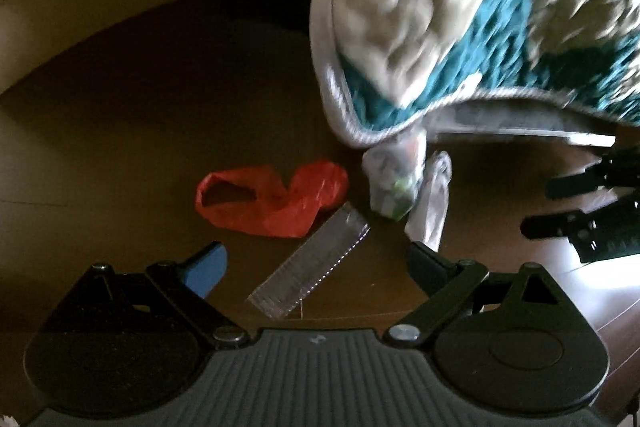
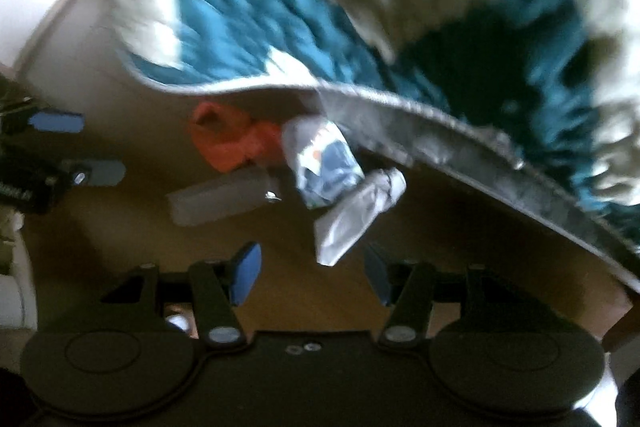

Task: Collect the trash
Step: 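Lower both tools under the quilt toward the clear plastic tray and cloth, then grasp the clear plastic tray with the left gripper while the right gripper grasps the white cloth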

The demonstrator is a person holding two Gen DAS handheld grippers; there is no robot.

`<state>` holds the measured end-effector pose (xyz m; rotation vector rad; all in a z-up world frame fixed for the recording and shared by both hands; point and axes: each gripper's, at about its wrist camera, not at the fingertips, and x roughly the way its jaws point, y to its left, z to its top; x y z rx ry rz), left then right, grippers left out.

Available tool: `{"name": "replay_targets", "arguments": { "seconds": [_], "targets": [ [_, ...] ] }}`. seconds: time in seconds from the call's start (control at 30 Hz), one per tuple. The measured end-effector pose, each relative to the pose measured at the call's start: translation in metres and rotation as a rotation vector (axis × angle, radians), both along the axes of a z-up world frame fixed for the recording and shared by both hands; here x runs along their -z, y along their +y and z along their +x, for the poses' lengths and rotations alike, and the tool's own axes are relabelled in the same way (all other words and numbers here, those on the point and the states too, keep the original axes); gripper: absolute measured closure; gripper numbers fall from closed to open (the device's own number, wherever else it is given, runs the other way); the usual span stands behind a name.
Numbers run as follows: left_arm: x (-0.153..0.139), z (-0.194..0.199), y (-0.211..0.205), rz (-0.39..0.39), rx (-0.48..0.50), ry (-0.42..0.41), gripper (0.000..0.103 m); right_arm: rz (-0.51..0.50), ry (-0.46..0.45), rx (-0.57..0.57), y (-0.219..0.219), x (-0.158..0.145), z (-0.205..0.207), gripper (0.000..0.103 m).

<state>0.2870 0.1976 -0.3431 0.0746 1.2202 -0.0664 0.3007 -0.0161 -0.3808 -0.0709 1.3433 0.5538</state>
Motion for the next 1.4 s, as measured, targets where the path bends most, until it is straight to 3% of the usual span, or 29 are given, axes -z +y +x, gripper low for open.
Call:
{"name": "replay_targets", "arguments": {
  "seconds": [0.17,0.37,0.57,0.87,1.0,1.1,1.23,1.4],
  "targets": [
    [0.047,0.01,0.004,-0.003,0.015,0.056,0.006,-0.034,0.064,0.069,0.009,0.053,0.012,0.046],
    [0.097,0.015,0.005,0.052,0.052,0.085,0.006,-0.054,0.124,0.175,0.021,0.105,0.029,0.046],
    [0.132,0.02,0.009,0.079,0.078,0.123,0.006,-0.097,0.167,0.13,0.036,0.14,0.041,0.046],
    [0.169,0.031,0.005,0.108,0.128,0.168,0.007,-0.137,0.147,0.129,0.043,0.161,0.054,0.046],
    [0.179,0.036,0.003,0.104,0.136,0.19,0.018,-0.177,0.134,0.106,0.048,0.166,0.056,0.047],
    [0.185,0.038,0.003,0.105,0.127,0.204,0.02,-0.236,0.103,0.075,0.053,0.167,0.053,0.047],
    [0.189,0.039,0.004,0.094,0.118,0.222,0.034,-0.264,0.087,0.038,0.062,0.169,0.05,0.045],
    [0.196,0.035,0.004,0.097,0.115,0.242,0.04,-0.293,0.076,0.018,0.072,0.171,0.047,0.044]
  ]
}}
